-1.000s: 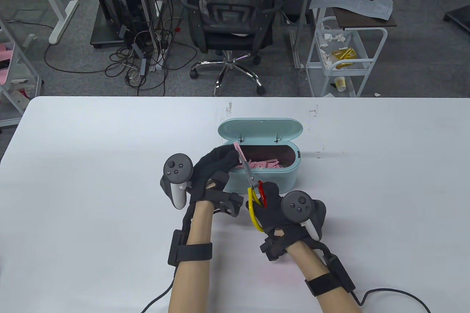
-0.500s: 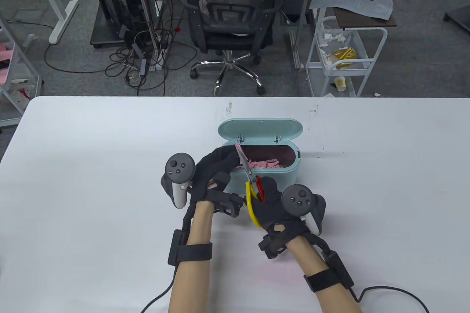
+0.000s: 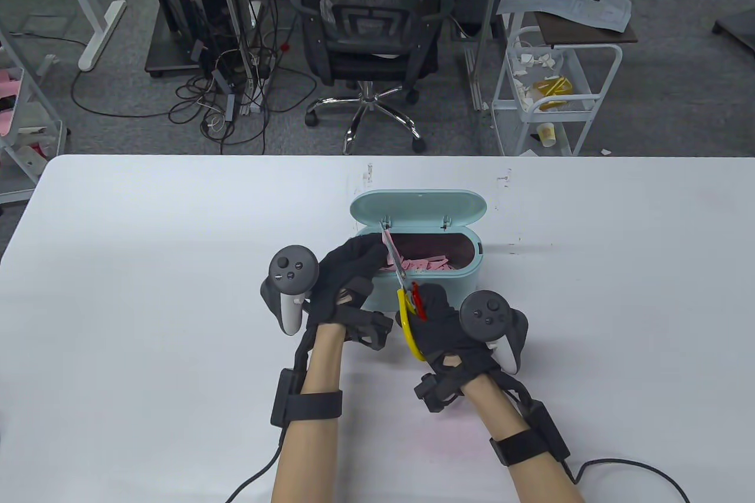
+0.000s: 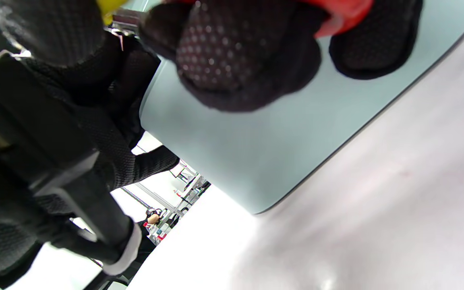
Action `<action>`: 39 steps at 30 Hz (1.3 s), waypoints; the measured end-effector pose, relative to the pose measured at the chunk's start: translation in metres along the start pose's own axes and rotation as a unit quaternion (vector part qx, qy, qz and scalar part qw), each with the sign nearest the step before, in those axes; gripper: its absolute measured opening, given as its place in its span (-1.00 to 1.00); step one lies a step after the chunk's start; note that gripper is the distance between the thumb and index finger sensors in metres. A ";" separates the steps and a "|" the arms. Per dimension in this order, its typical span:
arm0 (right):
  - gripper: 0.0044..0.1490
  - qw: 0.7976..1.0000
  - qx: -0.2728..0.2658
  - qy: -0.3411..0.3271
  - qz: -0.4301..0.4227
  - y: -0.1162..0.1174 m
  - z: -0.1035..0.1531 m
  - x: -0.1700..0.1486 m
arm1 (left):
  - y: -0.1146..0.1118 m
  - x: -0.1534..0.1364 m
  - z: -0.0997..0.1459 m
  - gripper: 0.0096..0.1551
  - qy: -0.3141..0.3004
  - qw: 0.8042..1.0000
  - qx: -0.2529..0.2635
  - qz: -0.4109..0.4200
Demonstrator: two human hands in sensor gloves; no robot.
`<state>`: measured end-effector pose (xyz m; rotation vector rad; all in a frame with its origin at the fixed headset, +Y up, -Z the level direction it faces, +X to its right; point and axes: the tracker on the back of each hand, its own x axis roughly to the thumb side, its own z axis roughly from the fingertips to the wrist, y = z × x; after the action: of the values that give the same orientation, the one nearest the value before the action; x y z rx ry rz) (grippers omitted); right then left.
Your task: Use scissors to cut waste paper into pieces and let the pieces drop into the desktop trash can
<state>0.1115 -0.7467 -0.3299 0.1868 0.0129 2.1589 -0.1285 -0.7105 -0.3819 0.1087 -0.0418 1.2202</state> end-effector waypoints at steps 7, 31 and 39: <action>0.03 0.998 0.043 0.021 -0.028 0.000 -0.004 0.004 | -0.001 0.001 0.000 -0.63 -0.002 1.000 0.000 -0.008; -0.06 0.997 0.028 0.037 -0.061 -0.015 0.000 -0.004 | 0.000 0.001 0.000 -0.65 -0.002 1.000 -0.001 -0.007; -0.06 0.999 -0.005 0.019 -0.041 -0.051 0.026 -0.007 | -0.001 0.003 0.000 -0.65 -0.003 1.000 0.014 -0.025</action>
<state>0.1608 -0.7254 -0.3091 0.1372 0.0312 2.0804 -0.1268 -0.7080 -0.3811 0.1363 -0.0264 1.1702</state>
